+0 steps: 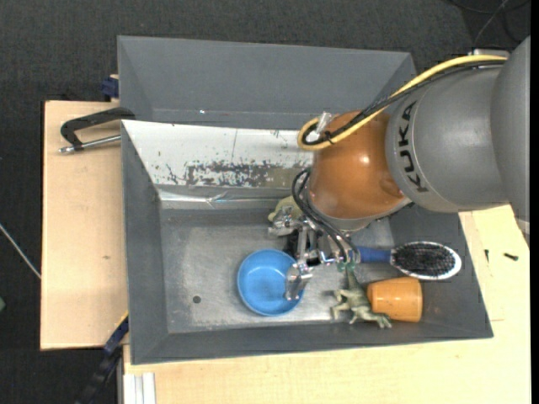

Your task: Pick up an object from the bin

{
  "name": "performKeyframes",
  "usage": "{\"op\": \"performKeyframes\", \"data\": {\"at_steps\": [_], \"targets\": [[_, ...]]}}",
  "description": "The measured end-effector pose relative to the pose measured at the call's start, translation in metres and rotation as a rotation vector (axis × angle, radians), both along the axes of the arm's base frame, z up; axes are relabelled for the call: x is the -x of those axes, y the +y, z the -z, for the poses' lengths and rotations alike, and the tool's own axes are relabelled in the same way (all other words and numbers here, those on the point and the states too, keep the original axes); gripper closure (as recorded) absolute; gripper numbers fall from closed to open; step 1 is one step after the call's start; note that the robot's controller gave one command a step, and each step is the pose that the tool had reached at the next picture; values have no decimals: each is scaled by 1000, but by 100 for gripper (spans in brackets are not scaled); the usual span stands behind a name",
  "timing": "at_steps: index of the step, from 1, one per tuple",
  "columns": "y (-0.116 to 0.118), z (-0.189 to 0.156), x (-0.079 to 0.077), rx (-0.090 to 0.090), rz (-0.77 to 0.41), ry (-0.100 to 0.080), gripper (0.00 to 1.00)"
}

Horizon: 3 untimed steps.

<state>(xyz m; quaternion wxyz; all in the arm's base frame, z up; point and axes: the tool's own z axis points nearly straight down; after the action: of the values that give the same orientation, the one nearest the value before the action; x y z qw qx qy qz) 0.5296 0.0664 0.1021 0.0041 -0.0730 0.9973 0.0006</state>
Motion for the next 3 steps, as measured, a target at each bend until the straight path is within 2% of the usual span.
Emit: {"op": "performKeyframes", "data": {"at_steps": [1,2,3], "targets": [[25,1,-8,0,-241,1,0],[8,30,-13,-1,-273,2,0],[10,27,-15,0,-273,1,0]]}}
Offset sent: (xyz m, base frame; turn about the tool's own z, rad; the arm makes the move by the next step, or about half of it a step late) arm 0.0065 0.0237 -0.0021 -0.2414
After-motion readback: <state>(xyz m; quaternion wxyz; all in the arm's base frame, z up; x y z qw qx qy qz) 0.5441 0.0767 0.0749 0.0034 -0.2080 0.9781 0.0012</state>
